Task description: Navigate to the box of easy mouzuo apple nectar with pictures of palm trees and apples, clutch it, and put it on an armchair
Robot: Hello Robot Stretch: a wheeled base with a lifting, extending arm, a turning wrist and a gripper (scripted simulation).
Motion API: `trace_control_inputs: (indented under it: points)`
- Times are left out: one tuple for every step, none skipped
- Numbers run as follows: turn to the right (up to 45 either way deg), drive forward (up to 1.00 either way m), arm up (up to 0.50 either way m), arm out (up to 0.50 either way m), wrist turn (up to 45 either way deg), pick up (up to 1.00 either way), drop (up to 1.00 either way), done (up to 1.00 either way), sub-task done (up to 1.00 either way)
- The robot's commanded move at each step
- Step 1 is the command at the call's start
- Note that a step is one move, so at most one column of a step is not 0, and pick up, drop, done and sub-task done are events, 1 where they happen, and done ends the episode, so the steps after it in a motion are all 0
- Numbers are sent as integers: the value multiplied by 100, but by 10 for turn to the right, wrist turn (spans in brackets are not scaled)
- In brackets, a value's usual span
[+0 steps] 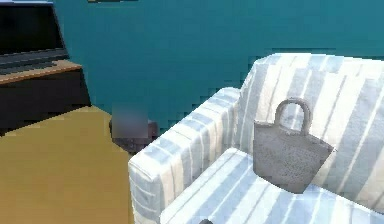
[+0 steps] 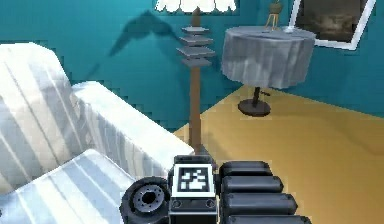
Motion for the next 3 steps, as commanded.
trace_control_inputs:
  points:
    - [-90,0,0,0,0,0,0,0,0]
    - [60,0,0,0,0,0,0,0,0]
    - [420,0,0,0,0,0,0,0,0]
